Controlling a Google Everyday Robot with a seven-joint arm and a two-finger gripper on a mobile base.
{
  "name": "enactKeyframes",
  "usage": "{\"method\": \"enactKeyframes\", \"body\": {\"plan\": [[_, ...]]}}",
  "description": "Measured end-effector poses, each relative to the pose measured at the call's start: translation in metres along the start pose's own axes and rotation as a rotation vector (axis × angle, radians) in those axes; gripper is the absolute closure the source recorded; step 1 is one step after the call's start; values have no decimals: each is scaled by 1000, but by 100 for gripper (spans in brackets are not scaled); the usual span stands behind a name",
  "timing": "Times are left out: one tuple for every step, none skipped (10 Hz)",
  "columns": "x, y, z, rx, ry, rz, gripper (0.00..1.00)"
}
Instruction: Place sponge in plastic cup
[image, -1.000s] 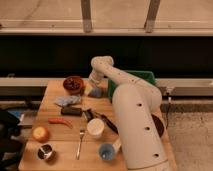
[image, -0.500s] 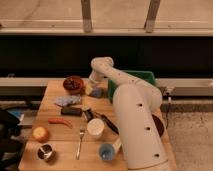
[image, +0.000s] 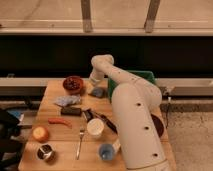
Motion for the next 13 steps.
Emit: {"method": "enactKeyframes", "body": {"plan": [[-7,1,-9,10,13,-15,100],[-11,-1,-27,27,39,-29,100],[-12,-2,-35,31,61,-34,100],[-19,0,-46,33,77,-38,100],[-20,0,-55,27,90,-34,100],[-17,-1,-69,22,95,-19,100],[-10,1,-78,9,91,0,100],[6,3,-88,-17,55,30,100],[23,3,-96,-33,21,62,100],[38,5,-105,-47,-14,91,100],[49,9,-112,-53,-37,110,100],[67,11,-127,-52,-70,144,100],[77,11,-133,-49,-81,161,100]]}}
